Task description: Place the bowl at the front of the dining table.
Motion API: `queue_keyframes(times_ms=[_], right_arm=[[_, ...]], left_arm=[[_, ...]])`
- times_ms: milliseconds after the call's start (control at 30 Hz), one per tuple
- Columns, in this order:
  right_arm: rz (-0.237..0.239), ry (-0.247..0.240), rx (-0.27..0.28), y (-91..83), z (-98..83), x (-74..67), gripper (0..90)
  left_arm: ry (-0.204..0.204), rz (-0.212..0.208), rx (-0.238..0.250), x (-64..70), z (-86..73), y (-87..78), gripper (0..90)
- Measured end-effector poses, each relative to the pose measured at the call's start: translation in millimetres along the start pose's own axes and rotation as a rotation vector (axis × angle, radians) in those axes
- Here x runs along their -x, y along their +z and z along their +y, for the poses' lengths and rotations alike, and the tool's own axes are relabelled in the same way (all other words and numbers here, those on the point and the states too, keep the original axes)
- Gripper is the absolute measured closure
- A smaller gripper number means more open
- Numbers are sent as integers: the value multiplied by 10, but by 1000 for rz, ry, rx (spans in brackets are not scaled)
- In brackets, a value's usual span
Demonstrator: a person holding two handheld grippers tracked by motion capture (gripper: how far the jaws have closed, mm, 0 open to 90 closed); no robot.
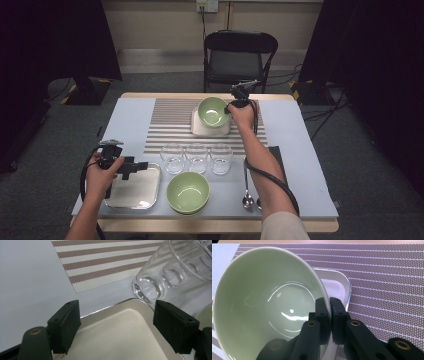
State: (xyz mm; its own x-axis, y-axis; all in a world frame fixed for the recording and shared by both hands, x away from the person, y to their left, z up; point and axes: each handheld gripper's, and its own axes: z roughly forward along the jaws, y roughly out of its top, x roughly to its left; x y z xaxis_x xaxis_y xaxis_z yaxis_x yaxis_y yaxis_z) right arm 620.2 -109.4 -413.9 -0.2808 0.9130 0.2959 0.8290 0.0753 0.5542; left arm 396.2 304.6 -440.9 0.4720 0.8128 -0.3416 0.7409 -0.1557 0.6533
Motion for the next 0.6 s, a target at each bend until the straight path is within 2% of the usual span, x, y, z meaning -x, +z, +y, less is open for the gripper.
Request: queue_keyframes(times_ms=[133, 600], right_arm=[[-10, -12, -4, 13, -2, -9, 858], [-27, -9, 1, 31, 5, -25, 856]], left_arm=[[-2, 1, -2, -6, -2, -3, 218], [0, 0, 0, -8, -5, -6, 218]])
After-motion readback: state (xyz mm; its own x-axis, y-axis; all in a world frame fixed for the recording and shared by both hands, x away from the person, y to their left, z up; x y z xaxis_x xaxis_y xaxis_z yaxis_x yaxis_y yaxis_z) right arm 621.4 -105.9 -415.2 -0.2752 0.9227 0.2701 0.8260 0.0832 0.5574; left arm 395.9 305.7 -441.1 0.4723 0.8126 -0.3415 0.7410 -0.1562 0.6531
